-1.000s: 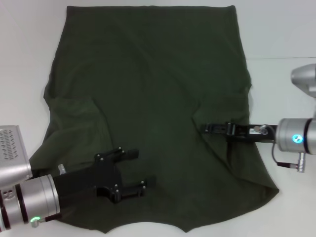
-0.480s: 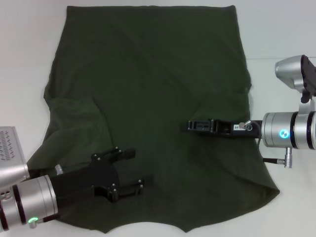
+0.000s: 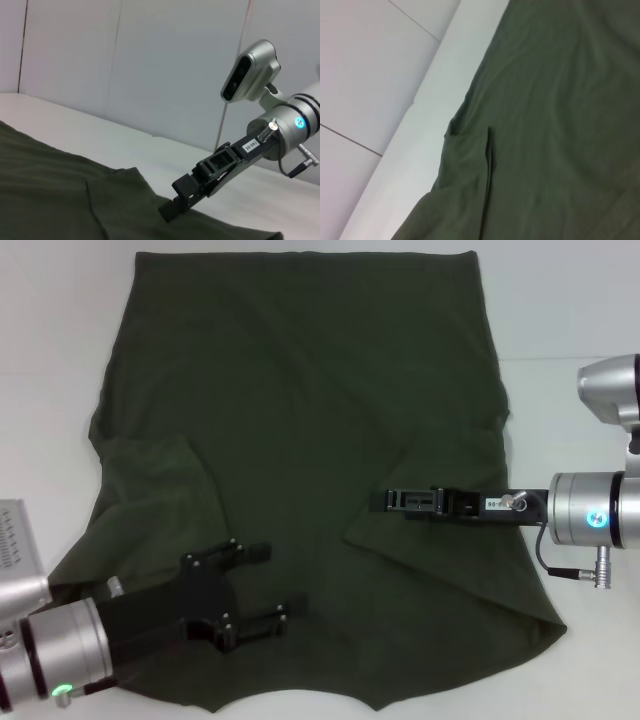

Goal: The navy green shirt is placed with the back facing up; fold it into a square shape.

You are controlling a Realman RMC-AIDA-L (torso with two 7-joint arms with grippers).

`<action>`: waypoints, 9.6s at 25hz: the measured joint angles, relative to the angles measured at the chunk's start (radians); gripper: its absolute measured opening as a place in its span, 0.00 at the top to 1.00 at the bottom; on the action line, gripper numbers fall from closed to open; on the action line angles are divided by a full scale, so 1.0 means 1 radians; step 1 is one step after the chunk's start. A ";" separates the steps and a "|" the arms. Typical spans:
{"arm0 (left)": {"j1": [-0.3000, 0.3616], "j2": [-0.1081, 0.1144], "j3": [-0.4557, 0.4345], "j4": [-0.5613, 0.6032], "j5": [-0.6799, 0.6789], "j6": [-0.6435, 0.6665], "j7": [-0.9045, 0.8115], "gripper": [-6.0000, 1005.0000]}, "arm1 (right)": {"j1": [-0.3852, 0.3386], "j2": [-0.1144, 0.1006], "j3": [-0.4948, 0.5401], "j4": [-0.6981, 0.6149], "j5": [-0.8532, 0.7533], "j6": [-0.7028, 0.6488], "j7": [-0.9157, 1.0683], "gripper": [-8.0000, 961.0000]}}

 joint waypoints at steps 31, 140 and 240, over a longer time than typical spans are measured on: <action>0.246 0.003 -0.368 0.269 0.113 0.062 -0.181 0.17 | -0.043 0.010 -0.014 0.170 0.312 -0.191 -0.698 0.02; 0.184 0.000 -0.318 0.334 0.210 0.115 -0.363 0.94 | -0.233 -0.189 -0.018 -0.068 0.140 -0.394 -0.023 0.02; 0.277 0.003 -0.401 0.441 0.320 0.284 -0.678 0.94 | -0.475 -0.168 0.285 -0.055 -0.119 -0.495 -0.179 0.92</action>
